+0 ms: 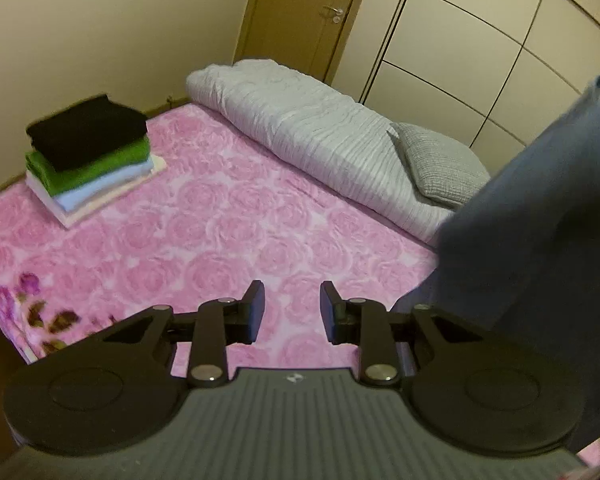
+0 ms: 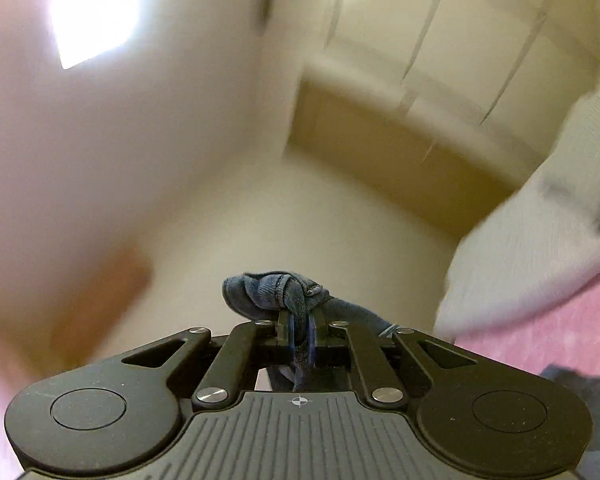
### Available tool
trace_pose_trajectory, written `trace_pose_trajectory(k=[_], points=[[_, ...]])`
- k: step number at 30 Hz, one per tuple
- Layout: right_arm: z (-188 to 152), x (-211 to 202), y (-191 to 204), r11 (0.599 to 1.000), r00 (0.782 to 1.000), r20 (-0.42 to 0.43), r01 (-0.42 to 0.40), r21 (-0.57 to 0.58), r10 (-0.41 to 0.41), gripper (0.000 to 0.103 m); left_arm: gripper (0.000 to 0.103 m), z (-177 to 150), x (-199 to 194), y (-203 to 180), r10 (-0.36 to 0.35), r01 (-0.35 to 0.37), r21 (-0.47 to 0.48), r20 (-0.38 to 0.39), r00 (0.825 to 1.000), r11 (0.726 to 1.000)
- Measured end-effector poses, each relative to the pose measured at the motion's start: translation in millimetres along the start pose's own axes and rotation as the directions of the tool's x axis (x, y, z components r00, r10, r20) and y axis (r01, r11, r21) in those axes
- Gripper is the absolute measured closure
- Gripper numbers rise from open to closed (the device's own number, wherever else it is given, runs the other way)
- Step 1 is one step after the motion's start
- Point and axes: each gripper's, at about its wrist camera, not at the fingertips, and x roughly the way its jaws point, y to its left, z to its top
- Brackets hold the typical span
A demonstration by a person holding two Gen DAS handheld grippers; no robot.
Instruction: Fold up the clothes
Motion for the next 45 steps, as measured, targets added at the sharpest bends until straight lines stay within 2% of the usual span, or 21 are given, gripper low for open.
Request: trace_pose_trajectory(k=[2,3,4,6,7,8,10,11,12,13,14,17,20,26,30,32,33,34,40,42,45], points=[[22,-47,-24,0.984,0.973,0.149,0.170,0.047,-0.175,0.097,0.079,-12,9,-10,-0.013,0.014,0.028,-0.043,0.999,0.999],[30,-75,-42,0.958,0.937,0.201,0.273,0.090,-0.286,0.097,0.079,-18,14,-16,-0.019,0.021,0.042,-0.064,0.998,0.999],[34,-105,-63,0.910,0.881,0.228,0.392,0.137,-0.414,0.097,0.079,-23,18,-21,-0.024,0.029,0.056,-0.085,0.996,0.998],[36,-164,-106,0.748,0.713,0.228,0.624,0.226,-0.664,0.097,0.079,-35,28,-31,-0.034,0.045,0.083,-0.129,0.991,0.995],[36,-193,-130,0.632,0.602,0.196,0.729,0.262,-0.775,0.094,0.079,-45,36,-41,-0.050,0.067,0.099,-0.172,0.984,0.993],[32,-216,-152,0.499,0.473,0.161,0.822,0.273,-0.866,0.092,0.079,-57,44,-53,-0.066,0.094,0.121,-0.219,0.973,0.988],[21,-259,-195,0.195,0.176,0.095,0.946,0.260,-0.980,0.092,0.079,-83,61,-79,-0.080,0.136,0.162,-0.311,0.947,0.977],[14,-280,-211,0.113,0.099,0.067,0.955,0.273,-0.993,0.092,0.079,-97,69,-90,-0.086,0.154,0.173,-0.348,0.934,0.973],[6,-300,-224,0.066,0.057,0.039,0.953,0.297,-0.998,0.092,0.078,-110,76,-102,-0.092,0.173,0.183,-0.384,0.919,0.968],[-1,-316,-234,0.043,0.043,0.008,0.941,0.335,-0.999,0.092,0.078,-124,84,-114,-0.096,0.192,0.192,-0.420,0.902,0.962],[-9,-327,-243,0.053,0.065,-0.019,0.925,0.375,-0.998,0.092,0.078,-138,91,-125,-0.100,0.211,0.201,-0.455,0.885,0.957],[-32,-350,-266,0.116,0.172,-0.087,0.886,0.449,-0.981,0.091,0.078,-177,108,-144,-0.098,0.222,0.178,-0.525,0.846,0.959],[-54,-362,-293,0.162,0.251,-0.147,0.881,0.445,-0.957,0.091,0.078,-207,118,-155,-0.067,0.215,0.217,-0.539,0.840,0.952],[-98,-387,-346,0.178,0.290,-0.287,0.916,0.360,-0.913,0.091,0.077,-252,139,-162,0.015,0.184,0.331,-0.519,0.855,0.926],[-116,-399,-377,0.198,0.319,-0.301,0.907,0.372,-0.899,0.091,0.077,-272,158,-161,0.033,0.167,0.346,-0.504,0.863,0.923],[-118,-404,-389,0.201,0.321,-0.288,0.904,0.378,-0.902,0.076,0.077,-276,169,-160,0.021,0.159,0.324,-0.489,0.872,0.933],[-120,-406,-395,0.203,0.322,-0.282,0.902,0.381,-0.904,0.046,0.077,-278,174,-161,0.026,0.154,0.333,-0.479,0.877,0.930],[-121,-409,-402,0.204,0.323,-0.276,0.900,0.384,-0.905,0.026,0.077,-280,180,-162,0.031,0.150,0.342,-0.469,0.883,0.928],[-115,-418,-425,0.241,0.348,-0.200,0.875,0.421,-0.916,0.025,0.078,-292,208,-167,0.021,0.164,0.388,-0.431,0.902,0.907],[-113,-422,-433,0.262,0.373,-0.165,0.848,0.461,-0.913,0.025,0.078,-298,215,-169,0.016,0.184,0.407,-0.441,0.898,0.895],[-109,-426,-445,0.259,0.357,-0.117,0.834,0.488,-0.927,0.025,0.101,-300,217,-172,0.015,0.196,0.436,-0.436,0.900,0.878]])
